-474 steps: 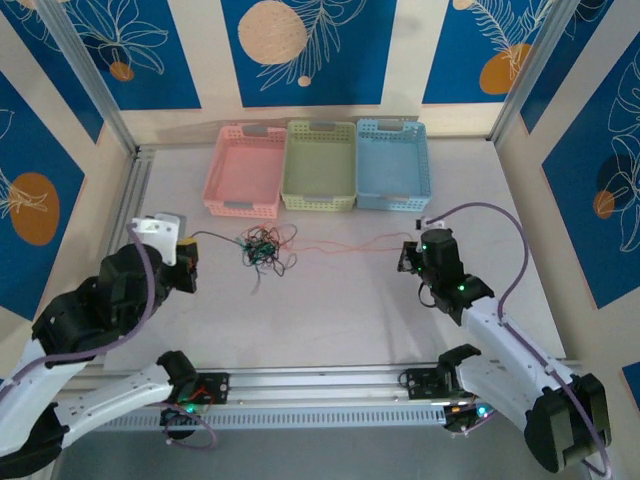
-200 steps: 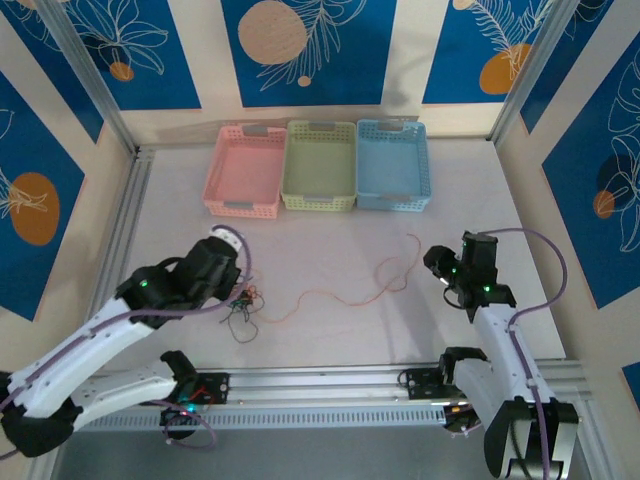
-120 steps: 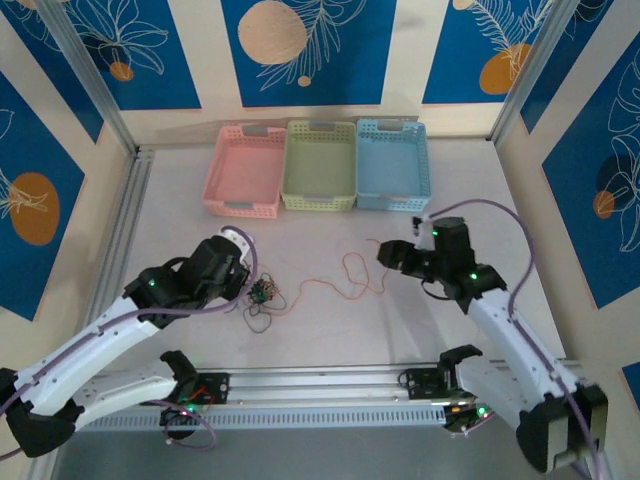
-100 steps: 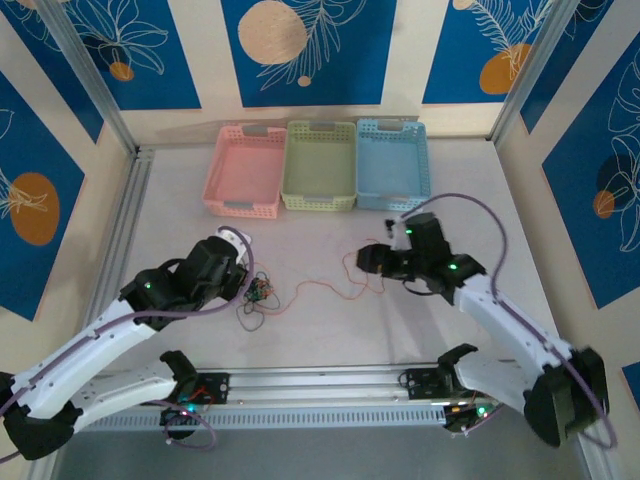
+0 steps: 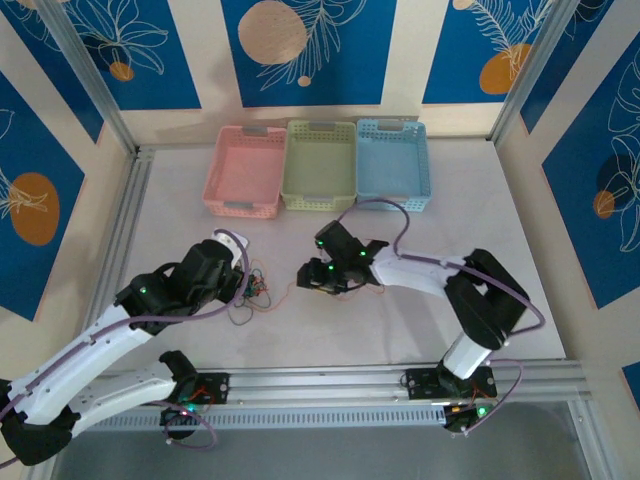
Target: Untangle the cables
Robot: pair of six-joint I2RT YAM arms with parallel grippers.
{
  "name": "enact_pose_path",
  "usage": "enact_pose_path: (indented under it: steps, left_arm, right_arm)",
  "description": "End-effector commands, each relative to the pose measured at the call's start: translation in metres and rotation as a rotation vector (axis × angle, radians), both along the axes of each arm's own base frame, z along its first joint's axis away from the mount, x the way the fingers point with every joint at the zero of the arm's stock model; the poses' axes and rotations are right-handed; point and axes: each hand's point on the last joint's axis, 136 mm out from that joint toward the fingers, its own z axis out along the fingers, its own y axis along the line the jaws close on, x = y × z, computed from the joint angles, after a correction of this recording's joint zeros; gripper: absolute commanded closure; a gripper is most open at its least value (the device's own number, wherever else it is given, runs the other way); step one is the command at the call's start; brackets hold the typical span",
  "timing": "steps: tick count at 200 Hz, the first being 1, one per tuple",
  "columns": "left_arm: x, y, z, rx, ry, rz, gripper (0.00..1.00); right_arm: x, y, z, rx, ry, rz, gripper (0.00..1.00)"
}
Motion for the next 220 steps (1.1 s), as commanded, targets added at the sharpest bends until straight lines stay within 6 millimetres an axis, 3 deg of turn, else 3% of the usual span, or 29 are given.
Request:
enact_pose_path:
  steps: [1,39,70,104,132,156,172,186,220]
  left_arm:
    - [0.002,0.0,0.003,-0.018,-0.017,-0.004,1.0]
    - [0.002,0.0,0.002,-0.016,-0.016,-0.007,1.0]
    - [0.002,0.0,0.001,-0.016,-0.014,-0.006,1.0]
    - [0.001,0.0,0.0,-0.015,-0.011,-0.008,1.0]
    - [0.001,0.0,0.0,-0.014,-0.012,-0.006,1.0]
    - [0.002,0.001,0.0,-0.011,-0.015,-0.001,1.0]
    - [0.002,0.003,0.001,-0.009,-0.02,0.006,1.0]
    - [0.002,0.005,0.002,-0.006,-0.026,0.012,1.0]
    - [0.003,0.01,0.008,-0.012,-0.055,0.033,1.0]
  right_arm:
    - [0.007,0.026,-0.001,0.003,0.044,-0.044,0.55]
    - [0.012,0.034,-0.028,-0.151,0.083,-0.101,0.57]
    - [0.01,0.047,-0.039,-0.158,0.104,-0.08,0.59]
    - [0.009,0.044,-0.049,-0.187,0.113,-0.086,0.64]
    - [0.009,0.045,-0.054,-0.181,0.114,-0.079,0.85]
    - [0.019,0.037,-0.04,-0.179,0.056,-0.068,1.0]
    - [0.027,0.018,-0.025,-0.175,0.02,-0.071,1.0]
    - [0.034,-0.014,-0.016,-0.163,0.004,-0.105,1.0]
    - [0.046,-0.142,-0.006,-0.157,-0.029,-0.324,1.0]
